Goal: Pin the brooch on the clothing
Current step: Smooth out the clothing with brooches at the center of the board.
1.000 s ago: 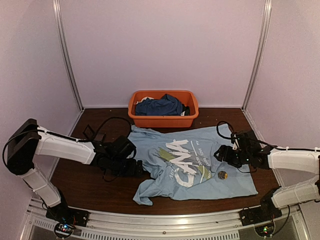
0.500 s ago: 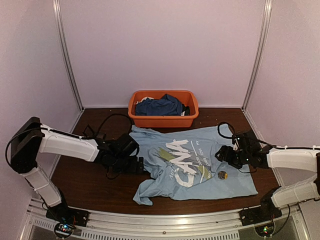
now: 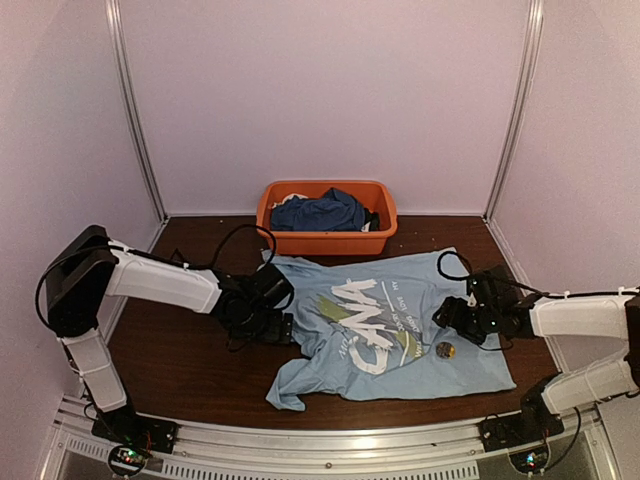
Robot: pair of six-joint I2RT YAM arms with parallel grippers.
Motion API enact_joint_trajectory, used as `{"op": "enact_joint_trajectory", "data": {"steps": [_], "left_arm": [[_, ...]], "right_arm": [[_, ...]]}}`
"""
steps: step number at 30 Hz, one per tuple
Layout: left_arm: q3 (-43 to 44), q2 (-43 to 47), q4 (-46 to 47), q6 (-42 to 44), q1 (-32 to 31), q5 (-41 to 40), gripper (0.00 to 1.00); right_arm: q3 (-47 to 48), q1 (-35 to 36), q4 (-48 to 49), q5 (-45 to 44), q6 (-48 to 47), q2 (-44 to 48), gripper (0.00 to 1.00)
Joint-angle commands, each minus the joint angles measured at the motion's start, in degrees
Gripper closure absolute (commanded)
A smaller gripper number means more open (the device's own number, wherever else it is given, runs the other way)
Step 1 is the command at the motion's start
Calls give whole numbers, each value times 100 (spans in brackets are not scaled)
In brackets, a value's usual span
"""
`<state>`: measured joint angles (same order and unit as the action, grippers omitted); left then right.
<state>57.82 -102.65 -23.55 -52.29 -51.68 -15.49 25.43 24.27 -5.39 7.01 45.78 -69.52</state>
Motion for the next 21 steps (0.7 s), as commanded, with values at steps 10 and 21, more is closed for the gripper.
{"op": "enact_joint_trajectory", "data": {"steps": [10, 21], "left_arm": [[843, -255, -2123, 1079, 62, -648, 7], [661, 520, -1138, 675, -19, 226, 6]], "right_arm": [[-304, -202, 323, 27, 677, -293, 20], [-337, -265, 301, 54, 667, -282, 20]]}}
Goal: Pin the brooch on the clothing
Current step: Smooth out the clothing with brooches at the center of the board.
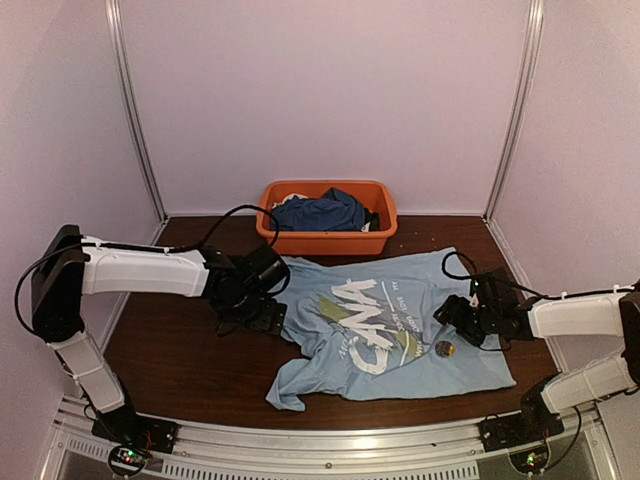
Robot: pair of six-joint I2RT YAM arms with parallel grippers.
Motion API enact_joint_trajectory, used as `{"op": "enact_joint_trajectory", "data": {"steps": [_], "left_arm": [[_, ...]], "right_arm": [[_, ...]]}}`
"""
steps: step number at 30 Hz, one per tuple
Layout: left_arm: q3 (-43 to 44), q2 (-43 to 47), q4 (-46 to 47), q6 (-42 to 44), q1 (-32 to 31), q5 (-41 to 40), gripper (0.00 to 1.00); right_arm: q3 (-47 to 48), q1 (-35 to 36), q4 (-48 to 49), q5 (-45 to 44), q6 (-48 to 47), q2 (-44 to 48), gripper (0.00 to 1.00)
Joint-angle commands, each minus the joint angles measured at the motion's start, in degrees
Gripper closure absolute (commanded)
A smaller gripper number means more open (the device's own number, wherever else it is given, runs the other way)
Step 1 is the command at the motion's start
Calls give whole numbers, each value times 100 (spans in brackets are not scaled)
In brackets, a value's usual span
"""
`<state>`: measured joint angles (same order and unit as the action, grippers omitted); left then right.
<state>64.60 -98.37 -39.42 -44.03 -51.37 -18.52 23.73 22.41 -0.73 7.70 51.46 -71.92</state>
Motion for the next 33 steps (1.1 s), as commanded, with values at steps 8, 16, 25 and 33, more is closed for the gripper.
{"op": "enact_joint_trajectory", "data": {"steps": [8, 16, 25, 33], "left_arm": [[431, -431, 114, -30, -522, 552, 5], [642, -786, 82, -69, -570, 64, 4], [1332, -1371, -263, -96, -592, -691, 2], [1340, -1886, -558, 92, -619, -865, 2]], "right_arm": [[-285, -202, -397, -217, 200, 204, 19], [-290, -348, -593, -307, 194, 363, 19], [-301, -386, -602, -302, 158, 287, 19], [-222, -411, -783, -339, 102, 437, 19]]}}
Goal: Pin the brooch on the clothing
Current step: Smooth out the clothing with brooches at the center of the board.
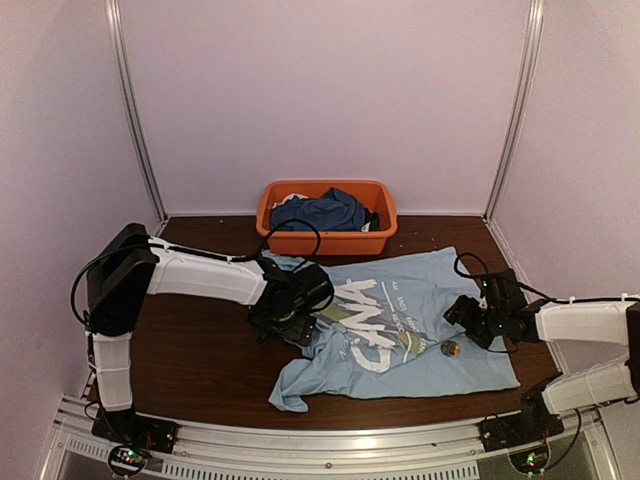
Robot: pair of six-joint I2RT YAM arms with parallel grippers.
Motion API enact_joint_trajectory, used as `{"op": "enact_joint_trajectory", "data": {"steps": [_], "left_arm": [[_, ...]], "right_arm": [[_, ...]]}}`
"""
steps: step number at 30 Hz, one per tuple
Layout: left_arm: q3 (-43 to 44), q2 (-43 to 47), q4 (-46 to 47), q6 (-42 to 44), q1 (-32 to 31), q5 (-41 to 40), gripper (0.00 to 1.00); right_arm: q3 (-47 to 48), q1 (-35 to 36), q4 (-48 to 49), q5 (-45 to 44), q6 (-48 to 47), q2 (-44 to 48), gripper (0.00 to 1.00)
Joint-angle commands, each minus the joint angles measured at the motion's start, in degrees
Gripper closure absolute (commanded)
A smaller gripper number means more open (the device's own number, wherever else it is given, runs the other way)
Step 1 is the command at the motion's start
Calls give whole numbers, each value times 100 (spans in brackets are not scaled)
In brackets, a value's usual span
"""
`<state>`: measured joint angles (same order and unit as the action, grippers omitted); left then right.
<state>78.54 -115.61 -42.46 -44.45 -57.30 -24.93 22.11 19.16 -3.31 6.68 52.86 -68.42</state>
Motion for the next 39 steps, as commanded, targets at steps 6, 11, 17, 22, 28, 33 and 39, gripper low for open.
{"op": "enact_joint_trajectory", "data": {"steps": [6, 11, 17, 22, 28, 33, 39], "left_arm": [[-166, -140, -611, 312, -49, -460, 2], [-404, 107, -925, 560, -48, -606, 2], [-872, 274, -1012, 817, -40, -580, 2], [-1130, 349, -1024, 860, 26, -702, 2], [-1362, 863, -1079, 996, 305, -976, 2], [-1545, 1226, -1072, 1171, 569, -1137, 2], [-1404, 1753, -1047, 1273, 788, -1118, 2]], "right_arm": [[39, -105, -630, -279, -40, 147, 19], [83, -130, -729, -347, -72, 113, 18], [58, -200, -759, -340, -106, 19, 18], [44, -220, -833, -368, -119, 116, 18], [208, -219, -1076, -496, -232, 251, 18], [434, -222, -1264, -472, -302, 333, 18], [629, -219, -1518, -436, -392, 774, 18]]}}
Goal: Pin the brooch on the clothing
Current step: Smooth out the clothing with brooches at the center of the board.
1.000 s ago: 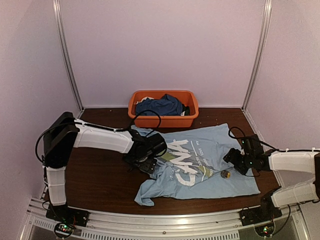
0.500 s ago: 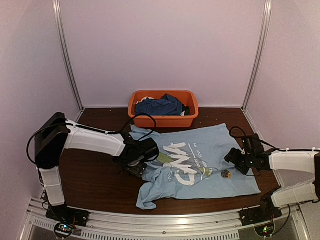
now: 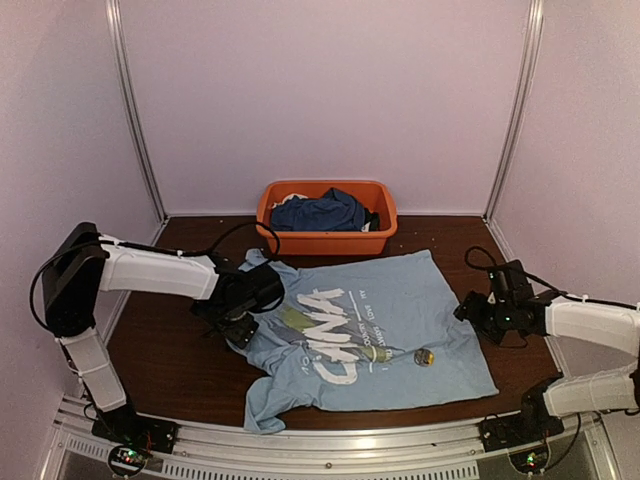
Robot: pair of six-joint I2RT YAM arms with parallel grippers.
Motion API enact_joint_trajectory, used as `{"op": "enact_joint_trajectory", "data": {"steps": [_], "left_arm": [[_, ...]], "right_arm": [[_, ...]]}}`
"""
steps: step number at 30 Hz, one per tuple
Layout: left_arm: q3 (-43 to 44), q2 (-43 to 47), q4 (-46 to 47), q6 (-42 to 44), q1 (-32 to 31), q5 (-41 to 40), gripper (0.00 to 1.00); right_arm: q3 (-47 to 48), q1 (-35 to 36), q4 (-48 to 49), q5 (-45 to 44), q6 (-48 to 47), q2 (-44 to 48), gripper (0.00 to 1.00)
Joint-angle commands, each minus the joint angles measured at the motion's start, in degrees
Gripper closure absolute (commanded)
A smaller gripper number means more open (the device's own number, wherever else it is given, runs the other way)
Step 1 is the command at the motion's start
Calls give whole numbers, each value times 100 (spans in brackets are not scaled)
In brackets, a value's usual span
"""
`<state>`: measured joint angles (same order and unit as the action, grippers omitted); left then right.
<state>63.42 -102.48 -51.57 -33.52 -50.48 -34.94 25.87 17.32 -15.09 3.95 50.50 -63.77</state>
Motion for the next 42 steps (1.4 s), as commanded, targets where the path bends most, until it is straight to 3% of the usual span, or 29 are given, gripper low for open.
{"op": "enact_joint_trajectory", "data": {"steps": [1, 13, 27, 42], "left_arm": [[154, 514, -111, 199, 108, -66, 2], [180, 1384, 801, 317, -72, 1035, 2], [61, 1106, 945, 212, -804, 1533, 2], [-280, 1006, 1019, 196, -1160, 2051, 3]], "right_arm": [[297, -36, -397, -168, -196, 369, 18], [322, 154, 73, 275, -447, 543, 17], [807, 228, 641, 514, -698, -639, 16], [1854, 679, 1622, 886, -819, -2493, 17]]}}
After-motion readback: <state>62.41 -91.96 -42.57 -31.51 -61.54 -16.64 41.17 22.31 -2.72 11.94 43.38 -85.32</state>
